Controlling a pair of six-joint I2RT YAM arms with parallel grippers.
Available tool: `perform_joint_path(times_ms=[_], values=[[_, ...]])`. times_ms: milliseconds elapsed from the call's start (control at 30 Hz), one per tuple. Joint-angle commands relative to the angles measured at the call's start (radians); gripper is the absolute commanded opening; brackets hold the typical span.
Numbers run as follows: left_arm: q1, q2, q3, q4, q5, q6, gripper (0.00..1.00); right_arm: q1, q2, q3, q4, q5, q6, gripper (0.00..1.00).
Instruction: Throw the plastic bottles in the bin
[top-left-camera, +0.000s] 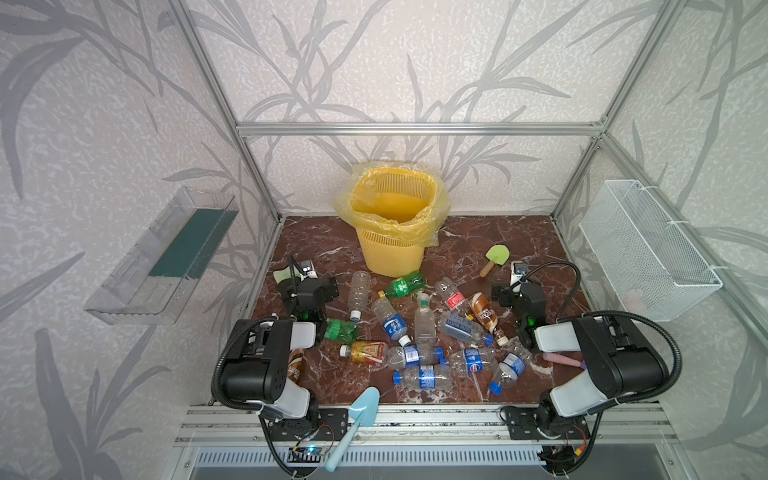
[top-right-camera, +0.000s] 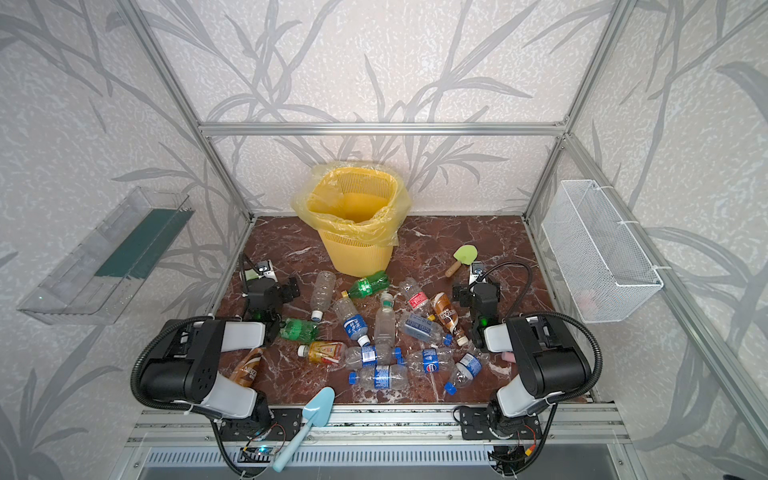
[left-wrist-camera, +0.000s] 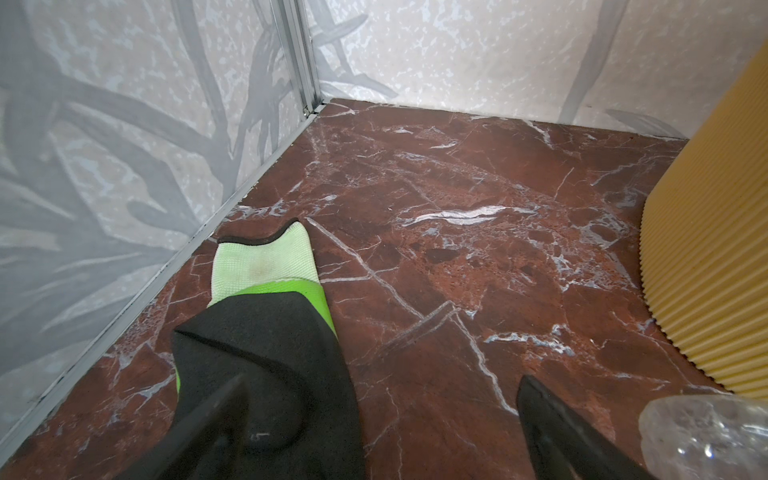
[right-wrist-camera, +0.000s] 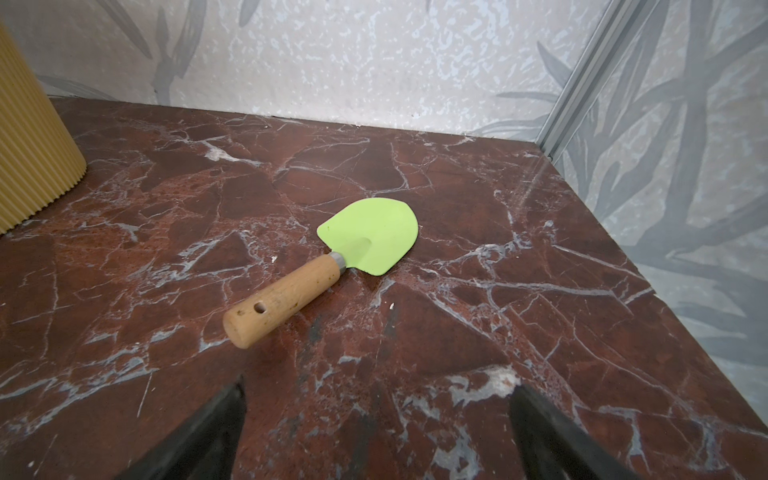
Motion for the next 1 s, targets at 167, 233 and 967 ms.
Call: perform_joint_path(times_ms=[167, 233, 967], values=[[0.006, -0.007, 0.009, -0.007, 0.003, 0.019, 1.0, 0.001, 0.008, 0.014, 0.024, 0.018, -0.007, 0.99], [0.008, -0.007, 0.009, -0.007, 0.006, 0.016, 0.99, -0.001, 0.008, 0.021, 0.014, 0.018, -0.003, 0.99], [-0.038, -0.583, 0.531, -1.358, 0.088, -0.508, 0.8, 0.029, -0.634, 0.61, -1.832, -0.073, 0.895, 0.95]])
